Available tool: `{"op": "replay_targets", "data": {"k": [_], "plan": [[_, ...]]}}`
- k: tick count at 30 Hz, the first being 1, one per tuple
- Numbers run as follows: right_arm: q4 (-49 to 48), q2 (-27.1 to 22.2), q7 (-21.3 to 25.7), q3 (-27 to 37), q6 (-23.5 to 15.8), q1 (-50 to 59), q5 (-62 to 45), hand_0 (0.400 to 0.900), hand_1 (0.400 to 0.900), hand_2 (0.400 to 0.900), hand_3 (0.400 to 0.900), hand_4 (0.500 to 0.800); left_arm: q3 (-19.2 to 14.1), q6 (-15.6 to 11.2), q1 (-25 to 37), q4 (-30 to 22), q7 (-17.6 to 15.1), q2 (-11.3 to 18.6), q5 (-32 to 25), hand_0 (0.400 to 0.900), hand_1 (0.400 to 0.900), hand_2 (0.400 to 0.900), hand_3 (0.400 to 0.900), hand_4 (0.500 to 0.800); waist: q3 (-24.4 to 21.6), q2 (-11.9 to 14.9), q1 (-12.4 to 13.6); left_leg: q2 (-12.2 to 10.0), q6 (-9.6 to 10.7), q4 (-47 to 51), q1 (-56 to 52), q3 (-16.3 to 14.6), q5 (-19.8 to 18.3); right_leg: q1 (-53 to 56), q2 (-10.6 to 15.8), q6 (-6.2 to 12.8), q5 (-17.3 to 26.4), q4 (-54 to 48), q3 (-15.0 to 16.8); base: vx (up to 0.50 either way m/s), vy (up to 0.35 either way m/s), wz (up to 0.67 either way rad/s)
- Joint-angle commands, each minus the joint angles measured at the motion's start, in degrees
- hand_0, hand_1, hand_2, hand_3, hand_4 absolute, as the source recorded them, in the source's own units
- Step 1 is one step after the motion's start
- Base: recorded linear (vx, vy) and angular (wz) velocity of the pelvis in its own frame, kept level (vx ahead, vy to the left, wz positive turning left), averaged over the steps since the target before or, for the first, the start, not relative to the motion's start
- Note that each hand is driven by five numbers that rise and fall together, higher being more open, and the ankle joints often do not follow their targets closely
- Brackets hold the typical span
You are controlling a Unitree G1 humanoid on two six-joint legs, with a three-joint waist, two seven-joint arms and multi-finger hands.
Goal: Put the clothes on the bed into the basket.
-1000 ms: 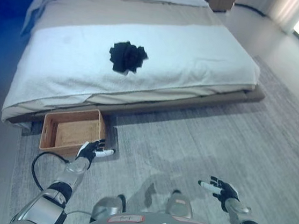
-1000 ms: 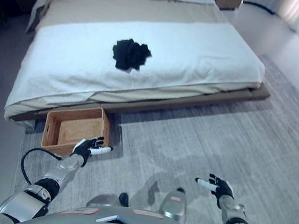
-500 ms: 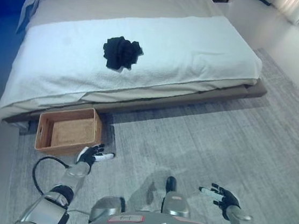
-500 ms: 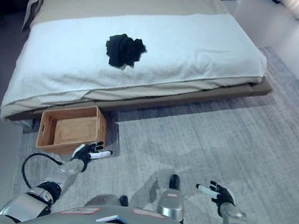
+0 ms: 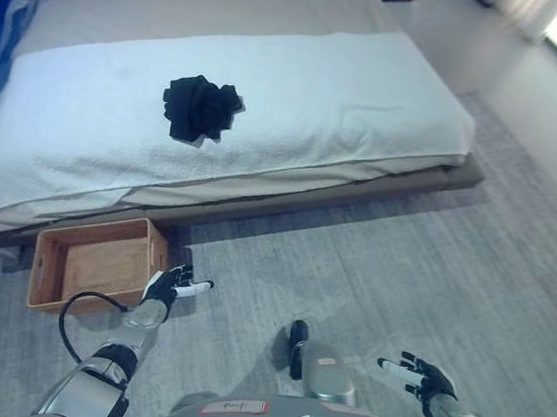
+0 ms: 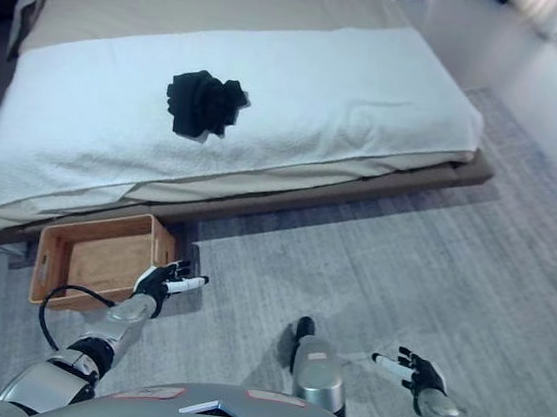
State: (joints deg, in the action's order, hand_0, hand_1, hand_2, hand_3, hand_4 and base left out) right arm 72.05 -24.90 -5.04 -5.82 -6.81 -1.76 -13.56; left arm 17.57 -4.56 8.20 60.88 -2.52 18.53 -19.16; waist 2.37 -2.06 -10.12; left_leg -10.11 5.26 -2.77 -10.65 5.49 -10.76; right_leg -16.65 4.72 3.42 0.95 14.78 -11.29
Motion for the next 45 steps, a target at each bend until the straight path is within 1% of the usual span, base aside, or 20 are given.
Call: {"op": "replay_targets", "data": {"k": [1,4,7,9,10,11,13,17,23,28,30,34,36,38,40,41,42,43,44,45], "plan": [[2.1,-4.1,2.1,1.0,-2.7,3.2,-2.3,0.900,0.900,0.900,0.900,0.800,-1.5,-3.7,6.2,-5.5,-1.2,3.0,-3.2,0.900,0.900,0.900,0.900,0.800,0.8,3.3,0.2,0.3,2.5,-17.3,-0.3,0.5,15.5,-1.6,-1.2,1.84,6.9,-6.6,4.8,0.22,-0.285,-0.04],[3.1,-5.3,2.6,1.3,-2.6,2.9,-2.5,0.900,0.900,0.900,0.900,0.800,-0.7,-3.6,7.5,-6.3,-1.2,2.6,-3.6,0.900,0.900,0.900,0.900,0.800,2.1,5.2,1.4,2.2,1.5,-30.6,5.8,0.7,20.3,3.0,-2.8,-1.30,4.5,-7.9,6.2,0.21,-0.314,-0.04],[3.6,-5.3,3.1,1.0,-2.4,3.5,-2.7,0.900,0.900,0.900,0.900,0.800,0.1,-3.4,9.5,-4.6,-1.4,2.3,-4.0,0.900,0.900,0.900,0.900,0.800,3.5,7.0,2.6,2.1,0.1,-34.0,11.9,-2.9,20.2,6.7,-3.2,-2.71,3.0,-8.8,6.5,0.20,-0.252,-0.19],[3.8,-5.3,3.3,0.7,-2.3,3.8,-2.5,0.900,0.900,0.900,0.900,0.800,0.4,-3.6,9.6,-3.8,-1.5,2.1,-4.1,0.900,0.900,0.900,0.900,0.800,4.5,7.5,4.9,2.0,-1.0,-33.2,19.0,-6.4,15.5,9.8,-3.4,-2.41,2.0,-9.5,7.4,0.20,-0.094,-0.54],[3.8,-5.3,3.3,0.7,-2.3,3.8,-2.5,0.900,0.900,0.900,0.900,0.800,0.4,-3.6,9.6,-3.8,-1.5,2.2,-4.1,0.900,0.900,0.900,0.900,0.800,4.4,7.7,4.9,2.3,-1.1,-32.9,19.1,-6.5,15.8,9.7,-3.2,-2.37,2.2,-9.6,7.4,0.25,-0.033,-0.81],[4.1,-5.1,3.3,0.2,-2.2,4.3,-1.8,0.900,0.900,0.900,0.900,0.800,0.1,-3.8,8.9,-3.6,-1.5,2.5,-4.5,0.900,0.900,0.900,0.900,0.800,4.8,8.1,6.5,0.9,-0.7,-28.7,23.7,-8.9,15.9,12.0,-3.0,-1.47,1.5,-10.0,8.2,0.25,0.009,-0.79],[4.0,-4.8,3.4,-0.5,-2.5,4.6,-1.2,0.900,0.900,0.900,0.900,0.800,-0.2,-3.8,8.2,-3.5,-1.6,2.8,-4.4,0.900,0.900,0.900,0.900,0.800,5.5,7.1,8.4,-1.8,0.2,-18.3,27.5,-10.3,19.5,14.4,-4.0,-0.64,0.3,-10.3,9.3,0.33,0.075,-0.89],[3.4,-4.4,3.4,-1.1,-2.9,4.2,-0.2,0.900,0.900,0.900,0.900,0.800,-1.5,-3.7,6.8,-3.5,-1.3,3.1,-4.3,0.900,0.900,0.900,0.900,0.800,6.4,4.8,11.4,-4.2,2.2,0.5,27.8,-10.4,26.7,19.4,-5.3,0.05,-2.9,-10.5,11.3,0.28,0.090,-0.47],[3.2,-4.5,3.4,-1.2,-3.0,3.7,0.2,0.900,0.900,0.900,0.900,0.800,-2.9,-3.7,4.7,-4.4,-1.0,3.0,-4.8,0.900,0.900,0.900,0.900,0.800,5.8,3.4,12.4,-5.5,3.6,6.4,28.0,-11.3,29.4,23.1,-5.2,0.01,-6.0,-9.6,12.7,0.21,0.060,-0.26],[2.0,-4.9,3.5,-1.4,-3.1,3.7,0.2,0.900,0.900,0.900,0.900,0.800,-3.3,-3.7,5.1,-4.4,-1.5,3.2,-5.1,0.900,0.900,0.900,0.900,0.800,5.6,1.6,12.3,-5.1,3.9,6.4,27.2,-8.4,29.5,26.2,-6.4,-0.40,-9.7,-8.6,14.5,0.22,0.089,-0.08],[0.7,-4.7,3.2,-1.6,-3.1,3.9,0.3,0.900,0.900,0.900,0.900,0.800,-3.9,-3.9,5.2,-4.2,-2.0,3.4,-5.4,0.900,0.900,0.900,0.900,0.800,4.9,1.6,12.6,-4.6,3.3,5.2,26.6,-8.6,28.8,28.1,-5.4,0.00,-11.3,-8.6,15.2,0.27,0.146,-0.29],[-1.5,-4.1,3.3,-2.7,-3.0,5.6,0.5,0.900,0.900,0.900,0.900,0.800,-4.0,-4.3,4.9,-6.5,-2.8,4.6,-6.2,0.900,0.900,0.900,0.900,0.800,3.3,2.7,14.2,-2.7,2.0,2.5,28.2,-7.0,26.8,29.1,-1.1,1.85,-13.2,-8.0,16.7,0.25,0.200,-0.35],[-2.3,-3.7,3.2,-2.3,-2.9,5.8,0.4,0.900,0.900,0.900,0.900,0.800,-3.3,-4.4,5.2,-8.8,-3.0,5.4,-5.7,0.900,0.900,0.900,0.900,0.800,2.7,3.7,14.9,-0.9,1.0,-1.7,29.8,-8.4,25.2,30.2,2.0,3.79,-11.9,-7.7,16.1,0.31,0.230,-0.01],[-1.9,-3.5,2.8,-1.8,-2.7,6.0,0.4,0.900,0.900,0.900,0.900,0.800,-3.2,-4.4,4.4,-11.7,-2.7,6.6,-5.7,0.900,0.900,0.900,0.900,0.800,1.6,5.1,15.3,1.7,-0.2,-6.0,31.3,-9.2,22.2,29.2,5.2,6.00,-5.9,-5.3,16.4,0.32,0.220,-0.06],[-1.7,-3.2,2.4,-1.8,-2.5,6.3,0.4,0.900,0.900,0.900,0.900,0.800,-3.1,-4.3,2.9,-14.8,-2.4,7.3,-5.3,0.900,0.900,0.900,0.900,0.800,0.7,5.9,16.1,3.7,-1.5,-7.0,31.2,-10.1,20.0,27.7,7.5,7.24,-0.4,-3.5,16.9,0.33,0.240,-0.10],[-1.8,-3.1,2.4,-1.7,-2.4,6.4,0.4,0.900,0.900,0.900,0.900,0.800,-3.0,-4.2,2.5,-15.7,-2.3,7.5,-5.1,0.900,0.900,0.900,0.900,0.800,0.4,6.3,16.3,4.6,-2.2,-7.3,31.1,-10.4,19.0,26.6,8.6,7.52,3.0,-1.8,16.8,0.40,0.343,-0.02],[-1.6,-2.9,2.4,-1.5,-2.3,6.8,0.0,0.900,0.900,0.900,0.900,0.800,-3.1,-4.0,2.1,-16.8,-2.2,7.9,-4.8,0.900,0.900,0.900,0.900,0.800,0.3,6.2,16.7,6.4,-3.8,-7.1,29.8,-10.5,17.2,24.3,9.4,7.60,10.2,3.5,17.3,0.29,0.262,-0.01],[-1.6,-2.9,2.4,-1.6,-2.3,6.8,0.0,0.900,0.900,0.900,0.900,0.800,-3.1,-4.0,2.1,-16.9,-2.2,7.9,-4.8,0.900,0.900,0.900,0.900,0.800,0.3,6.3,16.8,6.4,-3.9,-7.1,29.8,-10.7,17.2,24.2,9.5,7.65,10.2,3.5,17.5,0.35,0.370,0.08],[-1.9,-2.5,2.2,-1.4,-2.3,6.7,-0.2,0.900,0.900,0.900,0.900,0.800,-3.4,-3.9,1.9,-17.7,-2.2,8.2,-4.7,0.900,0.900,0.900,0.900,0.800,0.7,5.3,16.2,7.6,-5.4,-5.7,26.9,-10.1,15.9,21.3,9.3,6.68,14.3,9.5,17.2,0.17,0.200,0.05],[-1.9,-2.5,2.2,-1.5,-2.2,6.7,-0.2,0.900,0.900,0.900,0.900,0.800,-3.5,-3.9,1.8,-17.7,-2.2,8.2,-4.7,0.900,0.900,0.900,0.900,0.800,0.8,5.4,16.2,7.7,-5.4,-5.7,26.8,-10.2,15.9,21.3,9.4,6.70,14.2,9.7,17.3,0.26,0.300,0.15]]}}
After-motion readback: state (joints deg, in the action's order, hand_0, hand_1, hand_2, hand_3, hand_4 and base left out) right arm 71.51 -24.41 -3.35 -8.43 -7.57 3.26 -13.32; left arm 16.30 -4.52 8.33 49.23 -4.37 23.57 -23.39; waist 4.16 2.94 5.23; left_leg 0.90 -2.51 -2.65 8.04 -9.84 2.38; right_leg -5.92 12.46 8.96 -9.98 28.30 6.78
